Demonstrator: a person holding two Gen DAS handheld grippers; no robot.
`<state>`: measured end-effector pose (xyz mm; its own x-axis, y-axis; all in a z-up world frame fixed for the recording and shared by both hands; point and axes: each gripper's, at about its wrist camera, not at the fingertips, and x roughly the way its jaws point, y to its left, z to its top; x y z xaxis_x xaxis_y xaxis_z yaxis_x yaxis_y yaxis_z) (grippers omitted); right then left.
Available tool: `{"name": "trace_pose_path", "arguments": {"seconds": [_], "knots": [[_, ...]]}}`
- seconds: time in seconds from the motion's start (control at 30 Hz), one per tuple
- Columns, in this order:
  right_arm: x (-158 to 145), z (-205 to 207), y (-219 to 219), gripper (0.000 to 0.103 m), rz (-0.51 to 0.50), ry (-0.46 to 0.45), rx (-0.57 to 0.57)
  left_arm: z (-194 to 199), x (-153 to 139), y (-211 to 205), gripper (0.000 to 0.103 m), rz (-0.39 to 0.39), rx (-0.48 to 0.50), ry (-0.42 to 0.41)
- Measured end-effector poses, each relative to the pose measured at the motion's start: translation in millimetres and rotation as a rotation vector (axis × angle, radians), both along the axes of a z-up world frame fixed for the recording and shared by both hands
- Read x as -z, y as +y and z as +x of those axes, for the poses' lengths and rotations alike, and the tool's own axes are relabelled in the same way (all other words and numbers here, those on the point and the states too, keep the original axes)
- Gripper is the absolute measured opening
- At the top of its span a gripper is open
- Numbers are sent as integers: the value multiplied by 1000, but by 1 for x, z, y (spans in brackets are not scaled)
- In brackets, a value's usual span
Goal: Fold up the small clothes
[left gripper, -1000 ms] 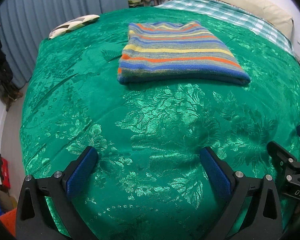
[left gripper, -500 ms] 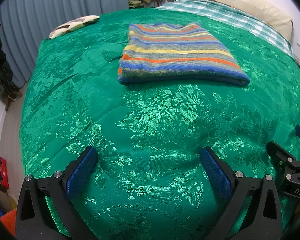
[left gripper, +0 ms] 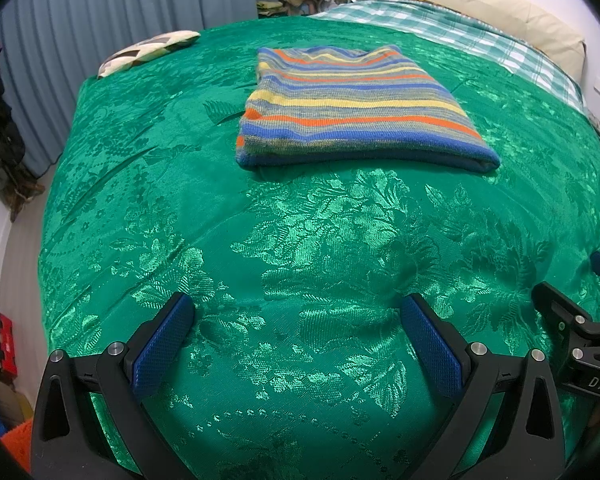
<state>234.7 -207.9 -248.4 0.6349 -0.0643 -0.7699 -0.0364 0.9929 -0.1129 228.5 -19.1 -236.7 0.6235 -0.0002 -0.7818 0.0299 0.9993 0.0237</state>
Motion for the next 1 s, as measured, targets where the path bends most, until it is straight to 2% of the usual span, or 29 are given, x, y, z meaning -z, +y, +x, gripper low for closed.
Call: {"name": "trace_pose_path", "arguments": {"seconds": [0.1, 0.17, 0.2, 0.27, 0.3, 0.33, 0.4, 0.47, 0.53, 0.6, 0.67, 0.8, 0.83, 0.87, 0.9, 0.93, 0.97, 1.0], "knots": [[0, 0, 0, 103, 0, 2, 0, 0, 0, 0, 102, 0, 0, 4], [-1, 2, -1, 103, 4, 12, -1, 3, -4, 1, 102, 2, 13, 39], [-2, 3, -2, 103, 10, 31, -3, 9, -11, 4, 101, -13, 38, 87], [-12, 13, -5, 103, 38, 140, -34, 17, -30, 17, 101, -84, 67, 88], [-24, 19, -10, 102, 91, 185, -73, 26, -46, 31, 101, -141, 69, 49], [-33, 25, -15, 102, 143, 187, -97, 35, -56, 40, 102, -174, 64, 25], [-61, 49, -32, 102, 259, 133, -117, 72, -74, 62, 102, -251, 43, 8], [-77, 84, -46, 102, 373, 88, -113, 115, -73, 75, 102, -318, 22, 60], [-81, 129, -57, 102, 517, 74, -112, 155, -60, 82, 101, -351, 2, 129], [-75, 169, -59, 99, 609, 78, -122, 187, -42, 82, 101, -361, -9, 188], [-58, 209, -51, 97, 677, 140, -144, 204, -28, 78, 101, -374, 0, 226], [-19, 257, -24, 91, 735, 217, -139, 221, -19, 59, 98, -339, 22, 222], [-15, 261, -18, 89, 733, 206, -145, 222, -21, 52, 91, -340, 44, 219], [-15, 262, -10, 72, 729, 189, -162, 224, -21, 47, 56, -343, 71, 219], [-15, 266, 5, 39, 716, 197, -212, 226, -21, 38, 20, -353, 109, 236], [-17, 266, 16, 33, 646, 206, -222, 227, -26, 33, 16, -322, 107, 243], [-21, 264, 25, 31, 584, 194, -231, 229, -33, 29, 14, -292, 101, 226], [-29, 260, 32, 28, 532, 175, -245, 225, -45, 25, 14, -294, 112, 197]]}}
